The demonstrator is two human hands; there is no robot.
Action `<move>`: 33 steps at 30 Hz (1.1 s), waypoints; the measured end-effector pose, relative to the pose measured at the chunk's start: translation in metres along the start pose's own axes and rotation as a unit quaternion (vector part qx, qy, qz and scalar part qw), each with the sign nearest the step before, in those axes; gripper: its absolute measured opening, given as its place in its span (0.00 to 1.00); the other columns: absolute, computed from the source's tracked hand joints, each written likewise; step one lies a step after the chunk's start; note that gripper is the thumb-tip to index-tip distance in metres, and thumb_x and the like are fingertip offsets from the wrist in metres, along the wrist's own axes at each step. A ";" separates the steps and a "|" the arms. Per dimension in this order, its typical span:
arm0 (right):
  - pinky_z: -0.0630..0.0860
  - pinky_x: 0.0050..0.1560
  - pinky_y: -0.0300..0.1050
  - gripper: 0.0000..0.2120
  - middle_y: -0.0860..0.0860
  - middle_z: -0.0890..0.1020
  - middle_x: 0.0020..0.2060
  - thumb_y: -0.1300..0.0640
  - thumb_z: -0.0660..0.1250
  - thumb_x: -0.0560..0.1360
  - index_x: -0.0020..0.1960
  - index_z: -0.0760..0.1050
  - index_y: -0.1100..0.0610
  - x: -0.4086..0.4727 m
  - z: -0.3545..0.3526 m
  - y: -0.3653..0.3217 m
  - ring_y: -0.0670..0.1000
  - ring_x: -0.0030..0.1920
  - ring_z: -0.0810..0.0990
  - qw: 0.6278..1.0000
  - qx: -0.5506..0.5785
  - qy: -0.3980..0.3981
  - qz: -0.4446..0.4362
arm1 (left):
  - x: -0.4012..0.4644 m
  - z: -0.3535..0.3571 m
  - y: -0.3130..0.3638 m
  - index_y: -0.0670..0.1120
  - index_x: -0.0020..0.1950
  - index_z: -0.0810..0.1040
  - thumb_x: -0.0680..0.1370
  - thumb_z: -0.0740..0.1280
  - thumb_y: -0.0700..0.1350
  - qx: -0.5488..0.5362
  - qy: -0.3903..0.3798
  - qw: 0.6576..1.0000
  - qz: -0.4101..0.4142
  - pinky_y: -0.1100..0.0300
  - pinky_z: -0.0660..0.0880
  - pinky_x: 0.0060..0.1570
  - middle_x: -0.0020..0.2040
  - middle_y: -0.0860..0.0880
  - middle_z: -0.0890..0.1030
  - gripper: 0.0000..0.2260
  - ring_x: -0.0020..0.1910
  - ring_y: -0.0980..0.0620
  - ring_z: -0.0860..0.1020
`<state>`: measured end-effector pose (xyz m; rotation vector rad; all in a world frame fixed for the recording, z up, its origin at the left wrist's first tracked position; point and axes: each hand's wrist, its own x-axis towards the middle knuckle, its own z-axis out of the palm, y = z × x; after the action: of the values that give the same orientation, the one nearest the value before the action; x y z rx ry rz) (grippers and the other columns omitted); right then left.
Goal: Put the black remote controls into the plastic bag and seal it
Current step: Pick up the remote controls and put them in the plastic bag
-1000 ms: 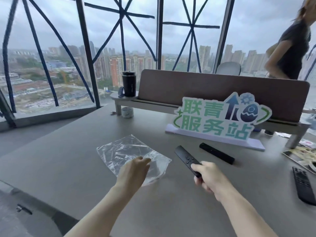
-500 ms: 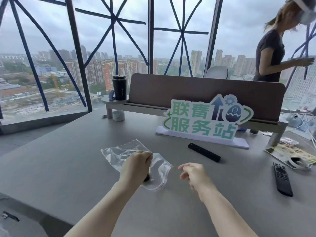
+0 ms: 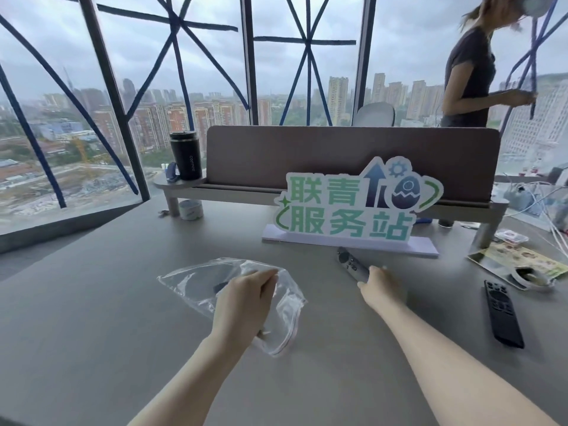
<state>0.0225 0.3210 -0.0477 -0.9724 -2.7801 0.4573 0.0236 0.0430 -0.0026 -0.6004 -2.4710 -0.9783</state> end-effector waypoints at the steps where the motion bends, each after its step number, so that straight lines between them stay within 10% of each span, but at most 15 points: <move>1: 0.77 0.47 0.49 0.13 0.57 0.81 0.51 0.49 0.64 0.76 0.54 0.76 0.58 -0.002 -0.002 0.002 0.60 0.48 0.81 0.999 0.040 -0.024 0.008 | 0.002 0.000 -0.001 0.55 0.49 0.79 0.76 0.60 0.52 -0.002 0.003 1.000 -0.006 0.50 0.78 0.41 0.43 0.50 0.85 0.09 0.43 0.45 0.81; 4: 0.68 0.25 0.41 0.12 0.58 0.79 0.31 0.53 0.63 0.75 0.45 0.76 0.63 -0.027 -0.026 0.013 0.54 0.21 0.71 0.937 0.327 -0.118 0.041 | 0.005 0.000 0.002 0.53 0.49 0.82 0.77 0.62 0.49 -0.016 0.008 1.000 -0.020 0.51 0.78 0.44 0.46 0.49 0.86 0.08 0.46 0.45 0.81; 7: 0.53 0.21 0.38 0.09 0.52 0.66 0.22 0.55 0.62 0.76 0.42 0.74 0.60 -0.071 -0.069 0.034 0.48 0.19 0.55 0.822 0.508 -0.255 0.038 | 0.006 0.000 0.008 0.52 0.52 0.82 0.77 0.63 0.48 -0.019 0.001 1.000 -0.021 0.51 0.78 0.45 0.46 0.48 0.86 0.09 0.47 0.46 0.81; 12: 0.51 0.20 0.37 0.11 0.49 0.61 0.23 0.53 0.61 0.77 0.36 0.68 0.53 -0.131 -0.079 0.015 0.47 0.21 0.53 0.814 0.390 -0.429 -0.028 | -0.003 -0.002 0.011 0.55 0.51 0.82 0.76 0.63 0.50 -0.006 -0.022 0.999 -0.047 0.52 0.78 0.43 0.38 0.49 0.86 0.09 0.41 0.47 0.82; 16: 0.58 0.19 0.36 0.09 0.50 0.76 0.29 0.48 0.63 0.79 0.49 0.77 0.53 -0.145 -0.032 -0.035 0.46 0.23 0.62 0.783 0.441 -0.436 -0.046 | -0.015 -0.007 0.007 0.53 0.50 0.82 0.76 0.63 0.49 -0.011 -0.033 0.998 -0.043 0.51 0.78 0.43 0.41 0.48 0.86 0.09 0.43 0.47 0.82; 22: 0.61 0.20 0.35 0.11 0.52 0.79 0.30 0.65 0.59 0.76 0.48 0.80 0.59 -0.125 -0.020 -0.014 0.45 0.18 0.65 0.869 0.460 -0.176 0.047 | -0.025 -0.002 0.003 0.48 0.41 0.80 0.76 0.61 0.50 0.002 -0.060 0.997 -0.040 0.53 0.77 0.35 0.32 0.47 0.82 0.11 0.34 0.45 0.78; 27: 0.75 0.49 0.49 0.14 0.55 0.82 0.54 0.52 0.62 0.77 0.60 0.78 0.53 -0.084 -0.050 0.091 0.59 0.52 0.81 0.949 0.263 0.097 0.146 | -0.026 0.032 0.020 0.49 0.41 0.77 0.76 0.57 0.52 0.019 -0.075 0.997 0.018 0.55 0.75 0.33 0.31 0.49 0.82 0.12 0.33 0.46 0.79; 33: 0.73 0.56 0.60 0.25 0.62 0.70 0.62 0.44 0.62 0.78 0.64 0.71 0.62 -0.061 -0.064 0.166 0.67 0.56 0.78 0.950 0.105 0.124 0.268 | -0.020 0.051 0.050 0.54 0.52 0.82 0.78 0.62 0.50 -0.051 -0.057 0.997 0.032 0.52 0.78 0.46 0.48 0.50 0.86 0.09 0.48 0.45 0.82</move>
<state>0.1818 0.4206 -0.0469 -1.6015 -2.1704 0.6318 0.0551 0.1079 -0.0205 -0.7830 -2.4957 -1.0777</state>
